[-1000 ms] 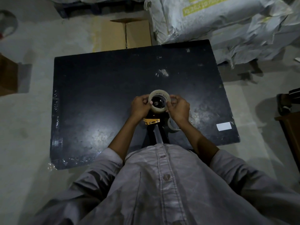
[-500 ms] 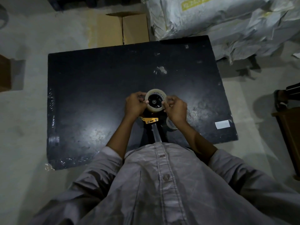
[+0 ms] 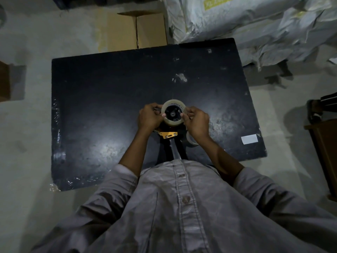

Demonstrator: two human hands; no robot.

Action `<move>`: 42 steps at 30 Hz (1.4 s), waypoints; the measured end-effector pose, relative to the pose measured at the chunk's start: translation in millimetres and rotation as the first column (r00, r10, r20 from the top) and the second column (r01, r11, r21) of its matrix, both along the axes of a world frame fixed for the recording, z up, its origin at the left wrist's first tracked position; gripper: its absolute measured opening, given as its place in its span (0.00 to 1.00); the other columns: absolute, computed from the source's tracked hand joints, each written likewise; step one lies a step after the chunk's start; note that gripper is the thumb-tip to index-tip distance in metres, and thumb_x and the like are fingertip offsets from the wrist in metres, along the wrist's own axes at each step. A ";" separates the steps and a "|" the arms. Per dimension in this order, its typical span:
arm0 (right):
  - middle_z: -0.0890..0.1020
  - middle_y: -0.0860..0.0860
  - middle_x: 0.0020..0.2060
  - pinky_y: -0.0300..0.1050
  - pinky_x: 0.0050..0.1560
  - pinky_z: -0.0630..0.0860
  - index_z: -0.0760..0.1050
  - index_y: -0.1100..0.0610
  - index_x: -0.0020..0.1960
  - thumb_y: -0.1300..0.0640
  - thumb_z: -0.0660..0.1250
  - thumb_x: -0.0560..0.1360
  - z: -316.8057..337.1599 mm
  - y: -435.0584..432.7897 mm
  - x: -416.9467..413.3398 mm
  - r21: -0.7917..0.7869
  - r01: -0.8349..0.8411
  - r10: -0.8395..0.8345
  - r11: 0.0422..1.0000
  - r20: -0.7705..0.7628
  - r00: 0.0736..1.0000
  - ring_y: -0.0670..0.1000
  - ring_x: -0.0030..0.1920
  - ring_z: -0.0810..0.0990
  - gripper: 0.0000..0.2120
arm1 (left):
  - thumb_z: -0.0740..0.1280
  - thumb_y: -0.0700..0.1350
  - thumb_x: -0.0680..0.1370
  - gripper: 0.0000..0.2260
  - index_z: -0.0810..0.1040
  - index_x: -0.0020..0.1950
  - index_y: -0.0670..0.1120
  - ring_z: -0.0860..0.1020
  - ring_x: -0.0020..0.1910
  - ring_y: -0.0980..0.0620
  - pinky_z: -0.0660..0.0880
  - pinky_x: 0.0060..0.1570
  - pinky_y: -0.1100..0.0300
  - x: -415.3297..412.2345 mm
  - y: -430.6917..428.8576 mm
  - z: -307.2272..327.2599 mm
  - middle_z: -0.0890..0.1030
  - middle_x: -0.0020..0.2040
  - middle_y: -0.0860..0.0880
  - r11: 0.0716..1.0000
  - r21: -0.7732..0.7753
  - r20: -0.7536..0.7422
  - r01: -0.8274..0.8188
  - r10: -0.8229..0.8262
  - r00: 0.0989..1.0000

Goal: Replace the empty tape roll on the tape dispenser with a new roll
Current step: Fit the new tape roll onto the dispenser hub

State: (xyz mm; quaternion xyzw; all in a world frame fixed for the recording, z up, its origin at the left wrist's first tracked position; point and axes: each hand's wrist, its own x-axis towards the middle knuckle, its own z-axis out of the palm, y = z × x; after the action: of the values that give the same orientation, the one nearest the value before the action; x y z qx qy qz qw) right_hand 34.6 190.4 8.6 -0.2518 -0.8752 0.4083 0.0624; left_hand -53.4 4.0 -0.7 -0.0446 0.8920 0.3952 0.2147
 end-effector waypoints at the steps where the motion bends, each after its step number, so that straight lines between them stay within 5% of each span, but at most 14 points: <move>1: 0.91 0.57 0.45 0.51 0.50 0.85 0.87 0.62 0.56 0.58 0.79 0.80 0.6 -0.1 0.6 -0.011 0.004 -0.004 1.000 -0.005 1.000 0.47 0.44 0.85 0.08 | 0.83 0.49 0.75 0.14 0.89 0.59 0.61 0.87 0.58 0.53 0.82 0.62 0.50 -0.8 -1.8 -0.3 0.85 0.42 0.63 1.000 -0.025 0.009 -0.005 0.006 1.000; 4: 0.91 0.57 0.49 0.49 0.52 0.87 0.88 0.62 0.60 0.57 0.79 0.80 2.0 0.3 2.9 -0.042 0.002 -0.002 0.999 -0.012 1.000 0.47 0.47 0.86 0.11 | 0.82 0.62 0.67 0.14 0.82 0.46 0.76 0.84 0.65 0.50 0.77 0.70 0.37 -4.4 -5.9 -15.4 0.85 0.44 0.67 0.999 -0.052 0.014 0.009 -0.009 1.000; 7: 0.91 0.57 0.47 0.49 0.53 0.87 0.88 0.62 0.60 0.57 0.80 0.80 2.0 1.1 5.3 -0.051 -0.001 0.001 0.999 -0.004 1.000 0.50 0.49 0.89 0.12 | 0.83 0.60 0.71 0.13 0.84 0.50 0.70 0.78 0.71 0.51 0.65 0.69 0.43 -1.9 -3.9 -12.8 0.89 0.54 0.61 0.993 -0.116 -0.002 -0.010 0.010 1.000; 12: 0.91 0.58 0.47 0.57 0.53 0.87 0.89 0.63 0.57 0.56 0.81 0.78 -1.3 1.0 2.5 -0.044 0.006 -0.006 0.999 0.001 1.000 0.55 0.48 0.90 0.12 | 0.82 0.57 0.75 0.15 0.87 0.61 0.63 0.67 0.78 0.45 0.61 0.72 0.39 3.3 0.8 6.3 0.86 0.65 0.58 0.969 -0.247 -0.062 0.025 -0.041 0.997; 15: 0.92 0.58 0.48 0.54 0.53 0.87 0.89 0.63 0.58 0.57 0.81 0.78 -2.0 0.4 0.7 -0.041 0.010 -0.010 0.999 -0.009 1.000 0.54 0.49 0.90 0.12 | 0.81 0.62 0.70 0.15 0.86 0.55 0.68 0.73 0.76 0.47 0.63 0.75 0.35 -4.8 -3.9 -3.1 0.86 0.62 0.62 0.986 -0.161 -0.003 0.040 -0.041 0.999; 18: 0.92 0.58 0.50 0.48 0.54 0.87 0.88 0.63 0.61 0.57 0.81 0.78 -4.0 0.7 0.9 -0.065 0.008 -0.008 0.998 -0.004 1.000 0.53 0.50 0.91 0.14 | 0.75 0.69 0.59 0.20 0.83 0.49 0.71 0.84 0.65 0.52 0.75 0.71 0.33 -20.9 -17.6 -55.7 0.88 0.53 0.66 0.995 0.059 0.027 0.081 -0.083 0.996; 23: 0.91 0.55 0.43 0.50 0.47 0.88 0.89 0.61 0.56 0.58 0.81 0.78 -7.4 0.2 0.0 -0.082 0.010 -0.008 0.997 0.021 1.000 0.52 0.43 0.91 0.09 | 0.72 0.66 0.58 0.20 0.79 0.49 0.70 0.86 0.60 0.54 0.75 0.71 0.31 -22.6 -13.8 -45.7 0.88 0.51 0.64 0.993 0.078 0.053 0.090 -0.095 0.994; 26: 0.89 0.51 0.37 0.52 0.43 0.89 0.89 0.62 0.52 0.61 0.82 0.77 -7.8 1.8 -4.6 -0.169 0.040 -0.032 0.985 0.052 0.998 0.49 0.38 0.90 0.06 | 0.73 0.61 0.64 0.14 0.76 0.47 0.67 0.83 0.67 0.49 0.62 0.77 0.27 -15.7 -8.4 -18.2 0.88 0.55 0.60 0.989 -0.005 0.078 0.147 -0.146 0.986; 29: 0.86 0.46 0.36 0.42 0.38 0.88 0.88 0.65 0.54 0.65 0.81 0.77 -8.4 2.8 -6.3 -0.247 0.059 -0.045 0.967 0.064 0.997 0.38 0.32 0.86 0.08 | 0.75 0.51 0.74 0.11 0.75 0.51 0.60 0.80 0.71 0.45 0.50 0.79 0.29 -12.7 -4.9 -7.8 0.89 0.58 0.57 0.984 -0.081 0.076 0.160 -0.154 0.985; 33: 0.88 0.56 0.41 0.32 0.33 0.82 0.87 0.68 0.58 0.67 0.81 0.76 -9.6 3.6 -10.3 -0.297 0.096 -0.073 0.950 0.090 0.993 0.36 0.30 0.85 0.12 | 0.78 0.50 0.76 0.13 0.74 0.47 0.60 0.79 0.73 0.46 0.47 0.80 0.28 -17.0 -6.2 -8.8 0.88 0.60 0.57 0.984 -0.086 0.123 0.154 -0.143 0.982; 38: 0.89 0.58 0.42 0.40 0.37 0.87 0.87 0.68 0.58 0.68 0.82 0.75 -9.0 5.8 -13.8 -0.308 0.109 -0.073 0.945 0.125 0.989 0.41 0.33 0.88 0.13 | 0.73 0.63 0.62 0.17 0.78 0.49 0.65 0.84 0.65 0.54 0.60 0.79 0.27 -19.8 -15.6 -28.0 0.88 0.53 0.63 0.992 0.032 0.172 0.125 -0.129 0.977; 42: 0.91 0.58 0.43 0.47 0.41 0.89 0.88 0.68 0.58 0.67 0.82 0.75 -14.7 2.6 -18.8 -0.263 0.113 -0.070 0.958 0.166 0.984 0.49 0.37 0.90 0.13 | 0.76 0.51 0.76 0.10 0.81 0.56 0.57 0.81 0.69 0.50 0.50 0.80 0.31 -13.2 -8.5 -10.7 0.88 0.60 0.59 0.984 -0.104 0.140 0.145 -0.129 0.982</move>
State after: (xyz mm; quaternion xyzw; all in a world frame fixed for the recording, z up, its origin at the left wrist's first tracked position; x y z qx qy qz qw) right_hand 15.8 193.0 -6.1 -0.3294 -0.8006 0.5001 -0.0220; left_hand -66.6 -4.5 -11.5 -0.0213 0.8976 0.3244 0.2976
